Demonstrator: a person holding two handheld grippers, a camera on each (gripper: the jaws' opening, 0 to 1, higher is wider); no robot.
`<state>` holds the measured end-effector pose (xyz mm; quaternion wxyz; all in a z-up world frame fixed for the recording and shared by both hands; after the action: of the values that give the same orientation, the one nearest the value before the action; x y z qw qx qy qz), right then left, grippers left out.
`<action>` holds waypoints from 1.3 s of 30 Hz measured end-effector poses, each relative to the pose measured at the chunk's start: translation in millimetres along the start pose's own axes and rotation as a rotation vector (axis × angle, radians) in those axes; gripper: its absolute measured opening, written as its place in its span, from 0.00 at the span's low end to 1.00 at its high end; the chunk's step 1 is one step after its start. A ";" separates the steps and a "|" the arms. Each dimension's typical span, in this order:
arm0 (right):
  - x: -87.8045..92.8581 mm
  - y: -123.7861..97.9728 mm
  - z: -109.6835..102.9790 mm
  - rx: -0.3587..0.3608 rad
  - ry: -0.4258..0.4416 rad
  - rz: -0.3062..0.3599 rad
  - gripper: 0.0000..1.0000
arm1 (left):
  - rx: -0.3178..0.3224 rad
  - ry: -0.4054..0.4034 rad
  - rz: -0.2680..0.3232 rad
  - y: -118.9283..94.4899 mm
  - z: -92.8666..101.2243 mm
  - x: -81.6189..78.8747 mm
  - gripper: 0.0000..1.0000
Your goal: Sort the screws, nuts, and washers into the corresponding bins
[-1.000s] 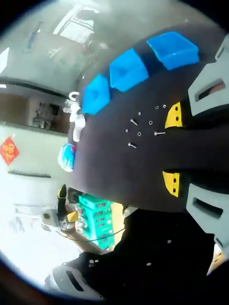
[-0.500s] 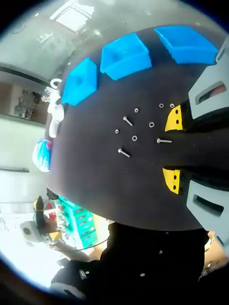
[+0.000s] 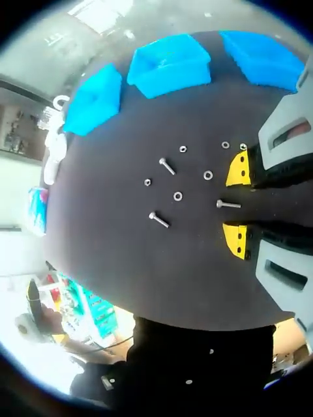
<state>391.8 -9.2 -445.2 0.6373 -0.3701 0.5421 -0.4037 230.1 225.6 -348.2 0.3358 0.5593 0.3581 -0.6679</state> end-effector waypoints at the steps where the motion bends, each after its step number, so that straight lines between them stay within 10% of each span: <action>1: -0.4 0.9 0.7 -0.004 0.005 0.002 0.11 | -0.002 -0.002 0.002 -0.6 -0.7 -0.4 0.56; 23: 2.9 -0.4 0.5 -0.039 0.016 -0.007 0.00 | -0.021 -0.013 0.001 -0.6 -2.4 -1.3 0.56; 39: 11.9 -95.9 -0.3 0.287 0.296 0.382 0.00 | -0.015 -0.015 0.040 3.9 -2.8 -13.6 0.55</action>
<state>381.7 -58.4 -362.6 0.6615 -0.1042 0.6265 -0.3987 236.8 226.6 -335.4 0.3562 0.5588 0.3491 -0.6626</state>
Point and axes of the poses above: the point that each gripper's makers call its tool centre point, and the gripper's own axes: y roughly forward along the fingers, z roughly to its right, x roughly out of its underside, the point moved 2 cm from there along -y, roughly backward along the fingers, and after that the axes turned 5 degrees about -y, right-handed, at the moved point
